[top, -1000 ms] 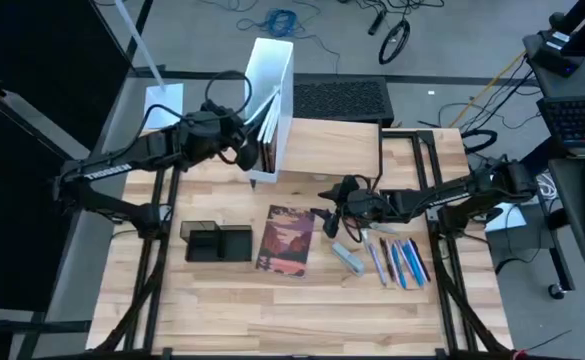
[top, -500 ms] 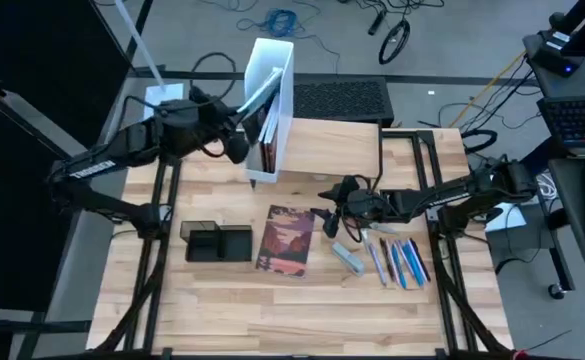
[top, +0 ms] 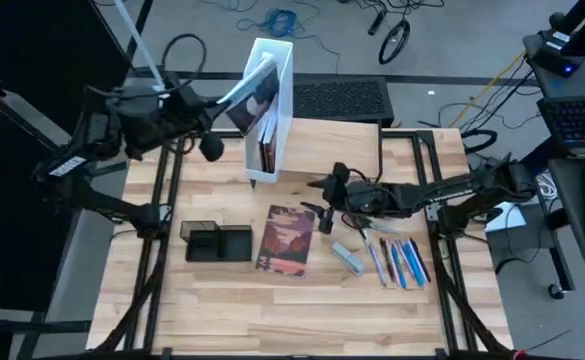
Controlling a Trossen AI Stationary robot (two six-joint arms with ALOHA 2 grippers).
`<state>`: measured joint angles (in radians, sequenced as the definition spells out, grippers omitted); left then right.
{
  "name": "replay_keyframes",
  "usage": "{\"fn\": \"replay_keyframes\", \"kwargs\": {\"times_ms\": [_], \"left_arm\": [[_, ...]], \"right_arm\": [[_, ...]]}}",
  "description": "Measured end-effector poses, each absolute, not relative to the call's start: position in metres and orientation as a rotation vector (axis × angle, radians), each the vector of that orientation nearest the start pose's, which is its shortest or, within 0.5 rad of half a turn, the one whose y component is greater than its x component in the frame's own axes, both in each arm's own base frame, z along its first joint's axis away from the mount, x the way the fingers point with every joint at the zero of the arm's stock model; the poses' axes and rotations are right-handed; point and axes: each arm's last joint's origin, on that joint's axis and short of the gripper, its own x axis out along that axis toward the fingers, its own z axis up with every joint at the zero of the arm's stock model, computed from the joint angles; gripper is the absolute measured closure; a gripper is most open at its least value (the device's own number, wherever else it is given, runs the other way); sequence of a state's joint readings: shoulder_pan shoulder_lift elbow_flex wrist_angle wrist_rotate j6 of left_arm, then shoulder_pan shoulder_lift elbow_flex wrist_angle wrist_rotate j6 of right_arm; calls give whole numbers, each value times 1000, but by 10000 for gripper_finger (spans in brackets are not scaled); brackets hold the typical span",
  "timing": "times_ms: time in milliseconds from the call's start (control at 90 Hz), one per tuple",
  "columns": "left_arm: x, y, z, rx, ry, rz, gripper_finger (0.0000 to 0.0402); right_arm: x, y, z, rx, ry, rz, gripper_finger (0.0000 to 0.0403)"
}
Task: Stock shelves
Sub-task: Remove the blue book from the white bookshelf on the shelf
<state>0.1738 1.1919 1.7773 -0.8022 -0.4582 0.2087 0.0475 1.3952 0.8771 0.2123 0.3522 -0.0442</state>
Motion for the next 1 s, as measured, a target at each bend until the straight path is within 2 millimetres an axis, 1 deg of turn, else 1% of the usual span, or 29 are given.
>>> {"fn": "replay_keyframes", "kwargs": {"times_ms": [156, 400, 478, 589, 722, 811, 911, 1000], "left_arm": [[163, 35, 525, 274, 289, 505, 395], [136, 24, 547, 254, 176, 354, 395], [127, 19, 551, 231, 136, 279, 395], [119, 14, 551, 214, 123, 164, 395], [118, 11, 550, 214, 131, 116, 395], [120, 9, 547, 214, 154, 88, 395], [127, 5, 544, 212, 165, 32, 395], [138, 3, 540, 212, 189, 0, 395]], "right_arm": [[314, 4, 295, -207, 242, -274, 150], [321, -2, 346, -319, 125, -301, 99], [321, -3, 364, -354, 87, -310, 93], [320, -6, 387, -381, 55, -324, 93], [318, -8, 406, -372, 24, -324, 98], [318, -7, 413, -336, -16, -257, 98], [318, -7, 417, -276, -49, -179, 98], [318, -6, 417, -243, -59, -143, 98]]}}
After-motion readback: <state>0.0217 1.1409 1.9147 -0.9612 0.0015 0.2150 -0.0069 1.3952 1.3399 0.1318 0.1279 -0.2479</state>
